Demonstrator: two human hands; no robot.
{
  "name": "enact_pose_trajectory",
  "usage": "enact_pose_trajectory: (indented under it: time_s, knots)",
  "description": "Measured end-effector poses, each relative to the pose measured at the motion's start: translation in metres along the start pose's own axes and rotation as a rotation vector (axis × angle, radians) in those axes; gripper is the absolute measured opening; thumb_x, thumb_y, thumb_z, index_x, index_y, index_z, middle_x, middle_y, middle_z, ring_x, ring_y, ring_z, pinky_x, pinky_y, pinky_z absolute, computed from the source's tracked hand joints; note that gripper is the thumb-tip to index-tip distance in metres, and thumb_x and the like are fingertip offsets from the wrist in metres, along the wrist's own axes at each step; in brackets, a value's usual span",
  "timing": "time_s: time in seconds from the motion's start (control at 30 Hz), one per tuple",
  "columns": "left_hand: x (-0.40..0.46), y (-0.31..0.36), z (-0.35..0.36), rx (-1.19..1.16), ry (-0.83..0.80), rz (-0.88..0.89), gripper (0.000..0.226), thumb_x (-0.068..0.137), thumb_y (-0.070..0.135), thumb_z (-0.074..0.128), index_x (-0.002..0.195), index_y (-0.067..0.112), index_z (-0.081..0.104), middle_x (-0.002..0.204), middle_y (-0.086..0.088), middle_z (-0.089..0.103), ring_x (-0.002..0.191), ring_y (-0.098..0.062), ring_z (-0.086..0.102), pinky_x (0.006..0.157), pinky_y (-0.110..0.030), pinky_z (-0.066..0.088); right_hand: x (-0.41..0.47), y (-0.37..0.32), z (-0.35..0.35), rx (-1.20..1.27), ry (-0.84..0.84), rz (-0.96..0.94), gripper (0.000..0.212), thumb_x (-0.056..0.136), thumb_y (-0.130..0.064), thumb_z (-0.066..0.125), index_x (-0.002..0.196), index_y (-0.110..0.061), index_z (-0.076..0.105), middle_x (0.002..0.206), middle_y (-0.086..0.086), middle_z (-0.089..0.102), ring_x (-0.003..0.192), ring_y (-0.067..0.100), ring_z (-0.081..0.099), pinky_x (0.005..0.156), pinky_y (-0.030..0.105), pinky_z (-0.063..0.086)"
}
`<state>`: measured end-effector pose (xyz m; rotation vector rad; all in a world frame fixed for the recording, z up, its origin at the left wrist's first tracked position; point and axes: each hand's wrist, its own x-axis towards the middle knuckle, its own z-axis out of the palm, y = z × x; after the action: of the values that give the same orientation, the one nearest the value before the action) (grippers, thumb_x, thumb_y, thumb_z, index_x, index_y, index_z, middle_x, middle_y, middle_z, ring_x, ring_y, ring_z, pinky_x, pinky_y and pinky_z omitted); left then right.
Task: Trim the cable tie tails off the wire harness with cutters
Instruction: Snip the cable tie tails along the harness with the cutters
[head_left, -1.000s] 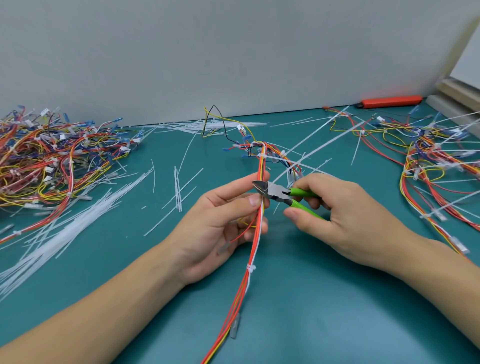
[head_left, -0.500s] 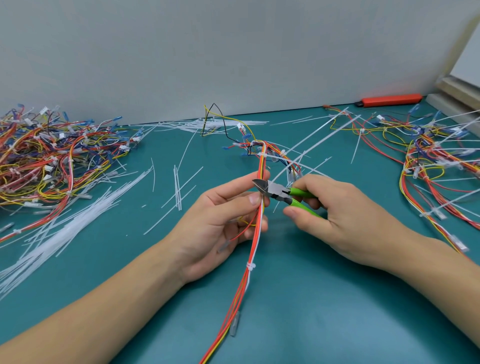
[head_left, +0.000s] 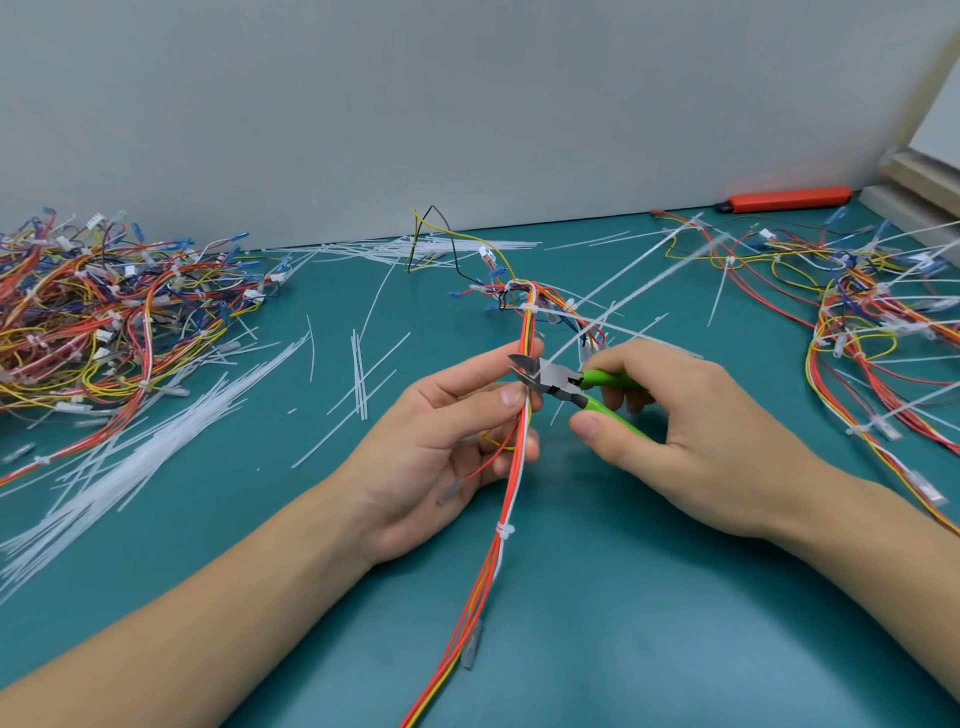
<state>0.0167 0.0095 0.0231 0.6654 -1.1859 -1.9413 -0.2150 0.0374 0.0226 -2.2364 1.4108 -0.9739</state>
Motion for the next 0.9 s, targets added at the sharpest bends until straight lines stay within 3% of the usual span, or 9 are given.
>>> enact_pose_trajectory:
  time_s: [0.23, 0.47, 0.9]
  knots:
    - [0.0000, -0.0005, -0.0002, 0.008, -0.019, 0.007, 0.038, 0.092, 0.013, 0.064, 0.129, 0.018, 0.068, 0.088, 0.000, 0.065, 0.062, -0.017, 0.060, 0.058, -0.021, 0.045, -0.0008, 0.0035, 0.0019, 0.013, -0.007, 0.011, 0.038, 0.092, -0.062, 0.053, 0.113, -0.031, 0.060, 0.098, -0.015, 0.059, 0.099, 0.013, 0.058, 0.087, 0.033, 0.048]
    - [-0.0005, -0.0002, -0.0023, -0.007, -0.047, -0.012, 0.038, 0.094, 0.012, 0.063, 0.132, 0.019, 0.066, 0.089, 0.001, 0.065, 0.064, -0.017, 0.060, 0.061, -0.021, 0.047, 0.0007, 0.0024, 0.0008, 0.030, -0.008, 0.001, 0.040, 0.092, -0.060, 0.054, 0.110, -0.025, 0.062, 0.094, -0.007, 0.061, 0.092, 0.018, 0.059, 0.082, 0.041, 0.049]
    - [-0.0009, -0.0004, -0.0035, -0.029, -0.097, 0.002, 0.042, 0.093, 0.011, 0.063, 0.134, 0.020, 0.064, 0.091, 0.000, 0.064, 0.067, -0.019, 0.060, 0.064, -0.023, 0.045, -0.0003, 0.0016, 0.0009, 0.042, 0.015, -0.022, 0.038, 0.091, -0.059, 0.056, 0.109, -0.026, 0.063, 0.095, -0.016, 0.060, 0.093, 0.015, 0.059, 0.083, 0.030, 0.047]
